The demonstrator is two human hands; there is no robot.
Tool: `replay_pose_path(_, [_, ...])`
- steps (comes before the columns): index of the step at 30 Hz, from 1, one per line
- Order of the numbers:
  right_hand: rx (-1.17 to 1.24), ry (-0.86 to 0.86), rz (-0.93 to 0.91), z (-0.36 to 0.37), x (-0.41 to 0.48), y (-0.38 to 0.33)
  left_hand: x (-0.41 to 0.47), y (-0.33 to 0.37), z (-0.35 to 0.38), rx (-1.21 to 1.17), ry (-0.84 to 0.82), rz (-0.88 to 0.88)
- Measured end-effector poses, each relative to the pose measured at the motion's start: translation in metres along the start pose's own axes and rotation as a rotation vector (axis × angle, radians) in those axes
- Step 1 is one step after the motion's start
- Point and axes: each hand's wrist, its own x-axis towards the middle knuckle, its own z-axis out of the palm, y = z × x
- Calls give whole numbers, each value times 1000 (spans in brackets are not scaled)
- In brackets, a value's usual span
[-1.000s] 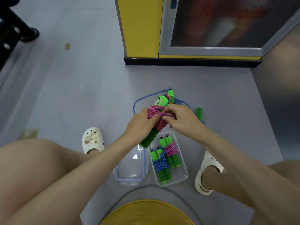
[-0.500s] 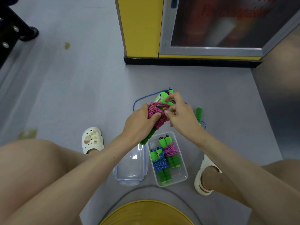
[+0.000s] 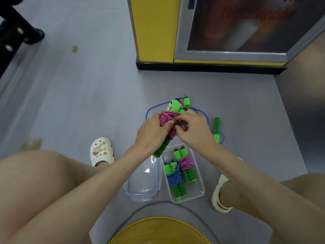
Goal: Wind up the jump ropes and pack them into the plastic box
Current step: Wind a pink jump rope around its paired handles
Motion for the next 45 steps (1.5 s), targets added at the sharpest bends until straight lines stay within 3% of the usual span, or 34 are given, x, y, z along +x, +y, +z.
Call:
replay_pose_path(12, [-101,-23,36,5,-1,-1,-2,1,5,-46,-66,-37])
replay_pose_path(18, [-64,-137,96,6,4,1,-1,-3,6,63,-65,-48])
replay_pose_path(25, [-279,-206,52,12,-1,-5,-2,-4,11,75,-75,-48])
replay_pose_path(32, [49,-183,151,1,6,-4,4,0,-1,12,-113,-42])
replay_pose_path(38, [220,-277,263,-1,2,1,5,-3,-7,51,-201,-20])
replay_pose_path(45, [357,-259,297,-2,-10,3,-2,-1,-11,105,-198,48])
